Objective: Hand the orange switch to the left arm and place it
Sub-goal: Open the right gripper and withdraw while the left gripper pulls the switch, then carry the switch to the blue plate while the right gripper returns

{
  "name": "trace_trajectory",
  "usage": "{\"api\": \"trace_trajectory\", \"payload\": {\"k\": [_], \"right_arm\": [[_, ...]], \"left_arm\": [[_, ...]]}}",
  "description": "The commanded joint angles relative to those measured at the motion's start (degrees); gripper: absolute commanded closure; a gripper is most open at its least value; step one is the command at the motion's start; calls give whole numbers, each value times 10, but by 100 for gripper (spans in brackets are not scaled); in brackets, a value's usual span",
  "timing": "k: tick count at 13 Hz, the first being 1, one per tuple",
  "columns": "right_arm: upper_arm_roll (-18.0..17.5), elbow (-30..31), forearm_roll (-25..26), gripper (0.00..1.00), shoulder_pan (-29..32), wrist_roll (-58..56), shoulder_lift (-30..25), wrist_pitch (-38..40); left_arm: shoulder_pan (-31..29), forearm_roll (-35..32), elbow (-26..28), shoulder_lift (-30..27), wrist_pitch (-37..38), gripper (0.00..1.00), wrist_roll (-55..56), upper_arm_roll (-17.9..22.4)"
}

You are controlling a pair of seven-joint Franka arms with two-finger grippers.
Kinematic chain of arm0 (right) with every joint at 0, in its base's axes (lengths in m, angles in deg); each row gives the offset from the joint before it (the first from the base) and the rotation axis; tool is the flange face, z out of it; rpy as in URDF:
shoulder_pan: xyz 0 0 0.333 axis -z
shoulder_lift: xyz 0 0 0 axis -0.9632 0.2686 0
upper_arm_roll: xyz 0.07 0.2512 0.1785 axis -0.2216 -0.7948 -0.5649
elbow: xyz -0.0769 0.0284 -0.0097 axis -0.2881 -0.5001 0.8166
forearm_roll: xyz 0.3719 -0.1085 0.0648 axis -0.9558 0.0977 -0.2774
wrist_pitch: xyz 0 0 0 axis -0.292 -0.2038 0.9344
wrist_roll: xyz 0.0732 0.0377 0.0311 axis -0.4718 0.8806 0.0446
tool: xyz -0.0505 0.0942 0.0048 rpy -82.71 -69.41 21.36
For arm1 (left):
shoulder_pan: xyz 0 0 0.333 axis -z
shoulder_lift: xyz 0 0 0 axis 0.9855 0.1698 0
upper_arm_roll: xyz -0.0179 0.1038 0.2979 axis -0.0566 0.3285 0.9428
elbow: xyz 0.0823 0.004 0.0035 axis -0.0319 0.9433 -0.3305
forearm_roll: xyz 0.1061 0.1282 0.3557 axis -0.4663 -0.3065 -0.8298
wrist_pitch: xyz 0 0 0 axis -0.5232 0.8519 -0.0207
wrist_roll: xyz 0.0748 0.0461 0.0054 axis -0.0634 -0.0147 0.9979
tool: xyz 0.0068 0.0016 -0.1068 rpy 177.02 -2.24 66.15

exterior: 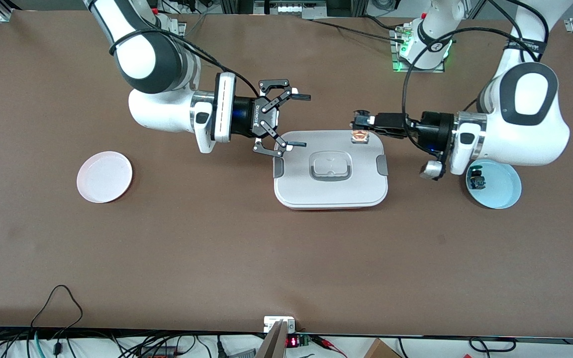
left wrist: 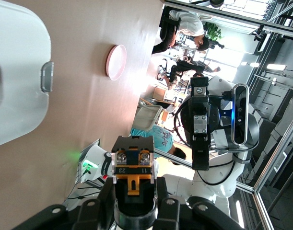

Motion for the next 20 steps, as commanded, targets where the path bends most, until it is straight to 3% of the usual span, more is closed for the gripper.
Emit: {"api": "trace_trajectory", "payload": {"k": [1, 5, 9, 11, 20], "right_arm": [[14, 40, 9, 0, 8, -5, -30, 32], [38, 74, 94, 0, 58, -4, -38, 118], [151, 75, 198, 0, 65, 4, -33, 271], [173, 77, 241, 0, 70, 15, -30, 294], [209, 69, 419, 0, 88, 496, -34, 299]], "left_arm": [[-41, -71, -4, -1, 35, 100, -12, -5], [-94, -212, -12, -3, 83, 100, -10, -4], [-135, -360, -37, -3, 117, 100, -12, -4], [-142, -426, -40, -4, 119, 100, -12, -3], [-142, -735, -40, 24, 82, 100, -12, -3]]}}
